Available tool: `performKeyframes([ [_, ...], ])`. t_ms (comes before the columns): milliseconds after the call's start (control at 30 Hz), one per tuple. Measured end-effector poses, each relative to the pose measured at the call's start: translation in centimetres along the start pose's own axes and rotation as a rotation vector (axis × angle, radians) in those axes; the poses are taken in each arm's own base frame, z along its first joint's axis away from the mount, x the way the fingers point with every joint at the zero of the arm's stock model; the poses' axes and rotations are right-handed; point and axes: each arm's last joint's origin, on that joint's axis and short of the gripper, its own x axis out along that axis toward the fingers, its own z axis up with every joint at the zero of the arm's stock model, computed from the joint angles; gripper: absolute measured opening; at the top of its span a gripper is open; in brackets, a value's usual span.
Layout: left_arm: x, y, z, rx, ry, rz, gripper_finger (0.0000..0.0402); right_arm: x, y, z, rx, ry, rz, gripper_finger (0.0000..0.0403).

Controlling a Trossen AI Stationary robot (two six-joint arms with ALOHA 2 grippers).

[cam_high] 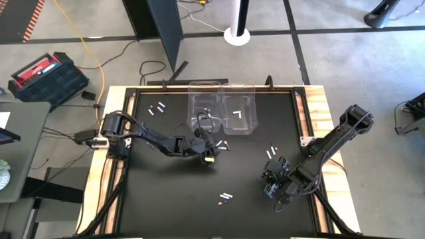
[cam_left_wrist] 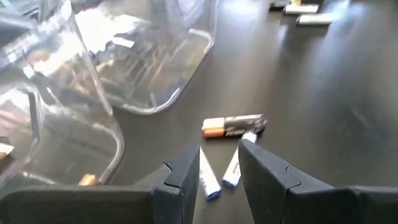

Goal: Sort batteries
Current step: Put the white battery into the right transparent bin

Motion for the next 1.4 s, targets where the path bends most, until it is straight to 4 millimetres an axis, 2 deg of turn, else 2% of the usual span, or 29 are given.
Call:
performKeyframes([
  [233,0.9,0.8,-0.7,-0.026,0.028,0.03,0.0105,0.0,-0.1,0.0,-0.006,0.002,-0.01,0.0082],
  [533,2.2,0.5,-1.9,-0.027,0.058,0.032,0.0105,0.3,-0.4,0.5,0.009,-0.003,-0.037,0.0082],
  [1233,2.2,1.1,-2.6,0.101,0.16,0.005,0.0105,0.4,-0.5,0.5,0.008,-0.002,-0.049,0.0082],
  [1400,2.1,1.1,-3.1,0.115,0.21,-0.016,0.0094,0.4,-0.5,0.5,0.009,-0.002,-0.049,0.0082],
])
